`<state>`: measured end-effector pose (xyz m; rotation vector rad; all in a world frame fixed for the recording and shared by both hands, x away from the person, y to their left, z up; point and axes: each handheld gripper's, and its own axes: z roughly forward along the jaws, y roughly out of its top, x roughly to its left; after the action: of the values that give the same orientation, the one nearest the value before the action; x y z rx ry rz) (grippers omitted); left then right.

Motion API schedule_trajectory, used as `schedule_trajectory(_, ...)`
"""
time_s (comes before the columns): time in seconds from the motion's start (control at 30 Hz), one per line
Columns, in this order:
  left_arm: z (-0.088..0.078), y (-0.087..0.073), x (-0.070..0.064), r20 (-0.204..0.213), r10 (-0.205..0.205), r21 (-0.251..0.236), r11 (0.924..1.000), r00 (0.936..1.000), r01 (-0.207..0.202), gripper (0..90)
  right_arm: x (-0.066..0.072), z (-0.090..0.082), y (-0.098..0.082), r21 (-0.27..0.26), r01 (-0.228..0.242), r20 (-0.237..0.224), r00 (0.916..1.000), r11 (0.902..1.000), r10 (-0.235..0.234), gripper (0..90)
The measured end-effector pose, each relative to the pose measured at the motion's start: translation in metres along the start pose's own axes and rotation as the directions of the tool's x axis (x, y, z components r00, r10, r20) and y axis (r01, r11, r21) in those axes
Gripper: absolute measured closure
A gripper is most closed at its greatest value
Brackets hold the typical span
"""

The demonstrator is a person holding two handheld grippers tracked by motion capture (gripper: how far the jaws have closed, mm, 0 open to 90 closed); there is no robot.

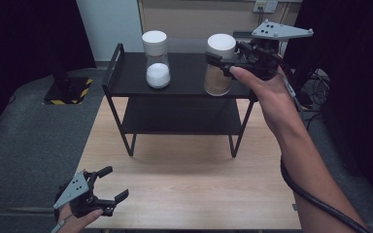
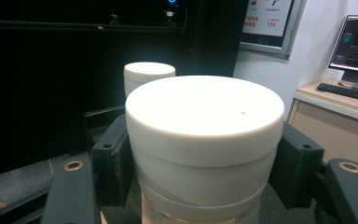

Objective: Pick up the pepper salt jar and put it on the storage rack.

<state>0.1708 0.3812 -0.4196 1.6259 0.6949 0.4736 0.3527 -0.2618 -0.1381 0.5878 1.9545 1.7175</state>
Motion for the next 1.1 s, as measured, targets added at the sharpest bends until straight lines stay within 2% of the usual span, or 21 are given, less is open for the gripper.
schedule_trajectory(0.57,-0.001,-0.004,0.003,-0.004,-0.011,0.008,0.9999,0.9999,0.011,2.3,-0.011,0.024,-0.009,0.014,-0.021,0.048,0.9986,0.9997,0.020,34.5)
schedule_trajectory(1.1,-0.001,-0.008,0.006,-0.008,-0.028,0.011,0.9995,0.9996,0.028,2.4,-0.016,0.041,-0.018,0.019,-0.046,0.065,0.9969,0.9987,0.045,34.4)
